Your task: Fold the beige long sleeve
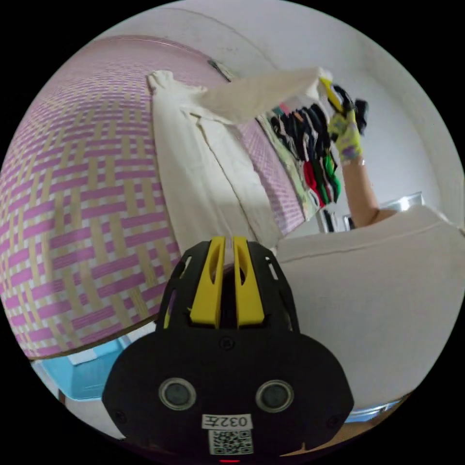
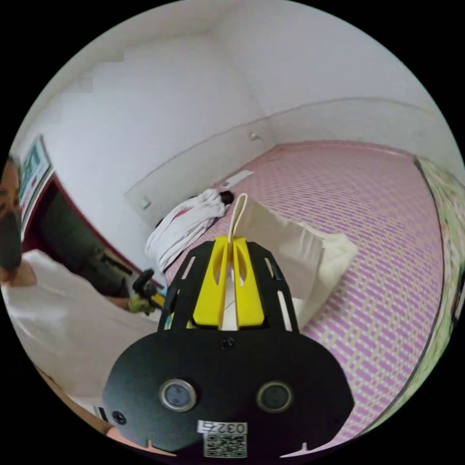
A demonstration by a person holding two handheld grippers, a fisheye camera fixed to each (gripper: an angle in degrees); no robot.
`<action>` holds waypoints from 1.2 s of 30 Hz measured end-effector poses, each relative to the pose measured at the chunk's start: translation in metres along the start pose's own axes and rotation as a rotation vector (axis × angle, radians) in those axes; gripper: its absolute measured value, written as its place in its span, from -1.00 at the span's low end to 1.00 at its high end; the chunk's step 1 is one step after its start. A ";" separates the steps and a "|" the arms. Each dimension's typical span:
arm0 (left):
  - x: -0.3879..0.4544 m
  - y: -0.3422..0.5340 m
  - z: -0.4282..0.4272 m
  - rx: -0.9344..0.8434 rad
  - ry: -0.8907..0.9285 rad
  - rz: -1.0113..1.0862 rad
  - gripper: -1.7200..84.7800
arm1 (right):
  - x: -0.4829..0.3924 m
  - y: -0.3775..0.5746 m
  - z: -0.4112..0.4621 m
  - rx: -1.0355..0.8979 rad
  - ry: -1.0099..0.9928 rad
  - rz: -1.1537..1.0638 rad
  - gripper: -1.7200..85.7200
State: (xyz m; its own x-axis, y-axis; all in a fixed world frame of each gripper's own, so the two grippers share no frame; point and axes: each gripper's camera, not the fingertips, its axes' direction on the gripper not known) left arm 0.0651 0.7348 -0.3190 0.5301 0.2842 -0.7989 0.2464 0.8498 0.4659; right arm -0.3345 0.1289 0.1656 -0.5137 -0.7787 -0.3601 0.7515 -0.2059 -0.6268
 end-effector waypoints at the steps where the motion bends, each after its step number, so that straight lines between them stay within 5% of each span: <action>1: -0.007 0.000 -0.007 0.035 0.031 -0.016 -0.95 | -0.018 0.001 0.010 -0.025 -0.017 -0.055 -0.98; 6: -0.073 0.002 -0.044 0.259 0.374 -0.118 -0.81 | -0.115 0.066 0.129 -0.281 -0.182 -0.246 -0.98; 11: -0.101 -0.012 -0.038 0.194 0.376 -0.156 -0.76 | -0.137 0.130 0.207 -0.452 -0.217 -0.197 -0.98; 20: -0.150 -0.057 -0.016 0.180 0.564 -0.276 -0.73 | -0.160 0.146 0.213 -0.456 -0.162 -0.214 -0.98; 27: -0.153 -0.123 0.004 0.021 0.478 -0.296 -0.88 | -0.168 0.144 0.203 -0.439 -0.122 -0.237 -0.98; 33: -0.078 -0.143 -0.048 0.136 0.422 -0.008 -0.98 | -0.191 0.141 0.179 -0.383 -0.120 -0.317 -0.98; 36: -0.094 -0.116 -0.039 0.126 0.333 -0.083 -0.98 | -0.191 0.152 0.194 -0.433 -0.145 -0.318 -0.98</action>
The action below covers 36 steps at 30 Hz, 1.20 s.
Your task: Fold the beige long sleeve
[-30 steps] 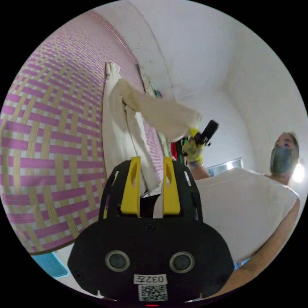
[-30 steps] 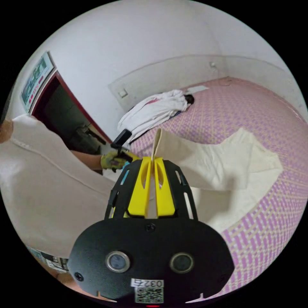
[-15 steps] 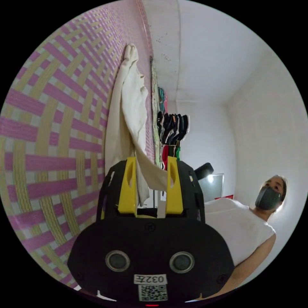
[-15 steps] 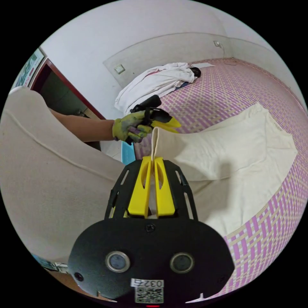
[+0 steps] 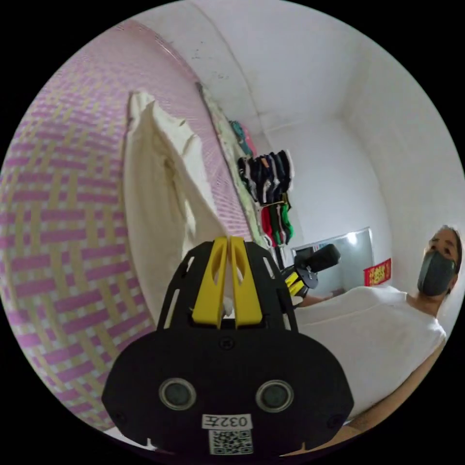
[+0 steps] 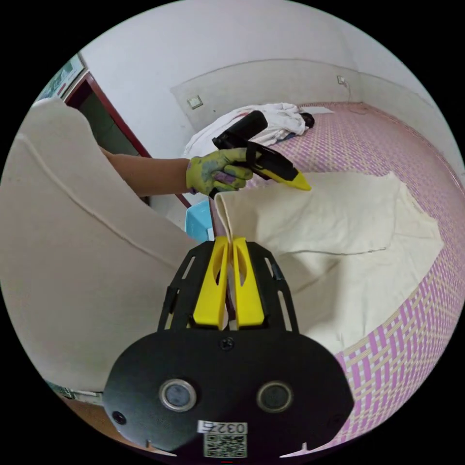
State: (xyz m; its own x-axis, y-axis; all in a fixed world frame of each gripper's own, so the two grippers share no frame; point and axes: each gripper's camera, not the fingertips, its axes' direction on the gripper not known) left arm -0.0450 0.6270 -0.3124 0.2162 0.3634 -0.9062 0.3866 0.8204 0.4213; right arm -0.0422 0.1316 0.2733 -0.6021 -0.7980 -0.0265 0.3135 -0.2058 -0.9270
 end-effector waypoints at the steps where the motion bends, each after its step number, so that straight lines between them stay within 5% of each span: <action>1: -0.013 0.005 0.004 -0.019 -0.013 -0.046 -0.98 | 0.002 0.002 0.006 -0.014 -0.007 0.008 -0.98; 5: -0.074 0.031 0.024 -0.121 -0.098 -0.227 -0.98 | 0.024 0.013 0.050 -0.135 -0.041 0.071 -0.98; 13: -0.076 0.029 0.031 -0.190 -0.010 -0.173 -0.90 | 0.054 0.010 0.072 -0.251 -0.242 0.159 -0.80; 24: -0.047 0.064 0.051 -0.307 -0.131 -0.112 -0.94 | 0.235 0.086 -0.009 0.181 -0.129 0.815 -0.79; 36: -0.031 0.064 0.073 -0.251 -0.177 -0.163 -0.98 | 0.341 0.055 -0.001 0.215 -0.120 0.923 -0.94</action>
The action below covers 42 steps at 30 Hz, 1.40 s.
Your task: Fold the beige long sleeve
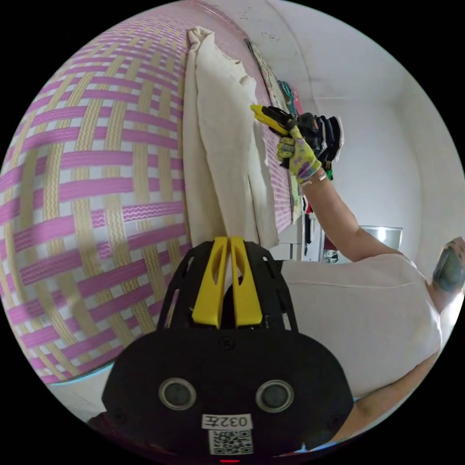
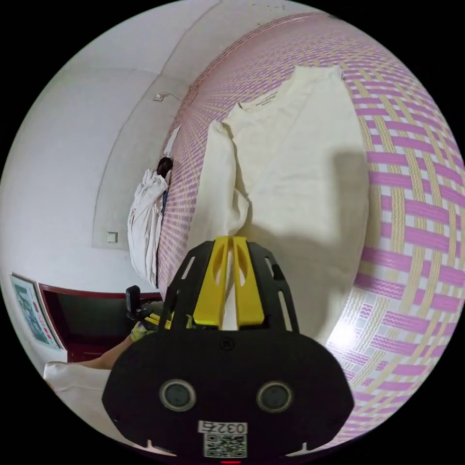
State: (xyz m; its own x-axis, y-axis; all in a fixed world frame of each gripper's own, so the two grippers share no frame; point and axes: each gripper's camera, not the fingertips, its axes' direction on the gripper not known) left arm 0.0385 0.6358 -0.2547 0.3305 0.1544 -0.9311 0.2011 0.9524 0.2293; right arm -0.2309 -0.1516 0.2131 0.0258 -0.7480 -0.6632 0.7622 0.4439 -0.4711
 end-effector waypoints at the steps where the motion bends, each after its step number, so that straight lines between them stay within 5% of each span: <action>1: -0.001 0.000 0.002 -0.004 -0.020 -0.019 -0.98 | 0.000 0.001 -0.002 0.006 0.015 -0.004 -0.95; 13: 0.018 -0.032 -0.028 0.158 -0.040 0.027 -0.89 | 0.010 0.029 -0.031 0.113 -0.049 -0.097 -0.85; 27: -0.030 -0.419 -0.081 0.144 -0.183 0.163 -0.98 | -0.058 0.003 0.003 0.119 0.028 -0.083 -0.86; 42: -0.029 -0.573 -0.029 -0.065 -0.218 0.389 -0.98 | -0.132 -0.178 0.108 0.038 0.331 -0.101 -0.79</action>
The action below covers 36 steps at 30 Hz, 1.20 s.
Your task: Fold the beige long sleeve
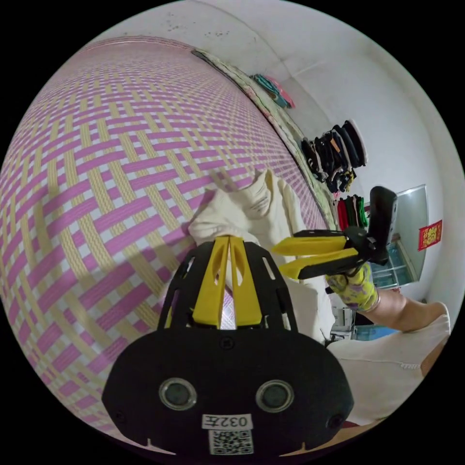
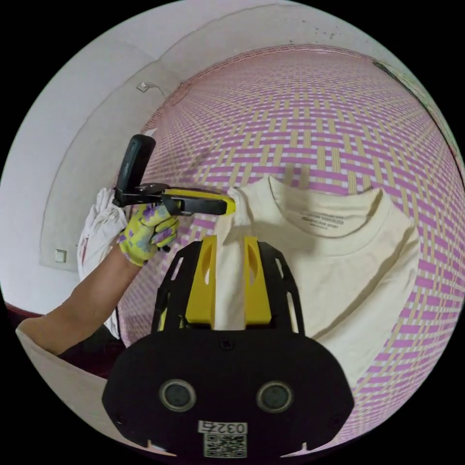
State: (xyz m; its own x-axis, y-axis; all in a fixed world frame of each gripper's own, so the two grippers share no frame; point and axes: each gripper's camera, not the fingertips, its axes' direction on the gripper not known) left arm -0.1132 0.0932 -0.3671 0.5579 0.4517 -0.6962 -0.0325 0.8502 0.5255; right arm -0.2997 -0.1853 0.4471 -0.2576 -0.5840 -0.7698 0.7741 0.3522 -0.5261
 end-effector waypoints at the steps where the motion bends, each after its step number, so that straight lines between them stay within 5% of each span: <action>1: -0.001 -0.002 0.001 -0.006 -0.003 0.006 -0.98 | -0.003 -0.005 0.004 -0.011 0.022 0.002 -0.78; 8: -0.012 -0.016 0.012 -0.041 0.018 0.031 -0.98 | -0.043 -0.017 0.019 -0.030 0.221 -0.029 -0.97; 17: -0.036 -0.033 0.013 -0.106 0.136 -0.013 -0.98 | -0.079 -0.017 0.057 -0.071 0.176 -0.064 -0.98; 23: -0.032 0.000 -0.029 0.032 0.103 -0.001 -0.98 | -0.054 0.036 0.005 0.155 0.139 0.016 -0.98; 36: -0.042 -0.005 0.001 0.028 0.164 -0.109 -0.98 | -0.048 0.038 0.042 -0.022 0.021 -0.047 -0.98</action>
State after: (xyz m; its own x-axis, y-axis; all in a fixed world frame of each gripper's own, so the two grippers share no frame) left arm -0.1354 0.0697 -0.3403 0.4147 0.3973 -0.8187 0.0452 0.8896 0.4546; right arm -0.2336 -0.1746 0.4797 -0.3056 -0.5850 -0.7513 0.7482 0.3405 -0.5694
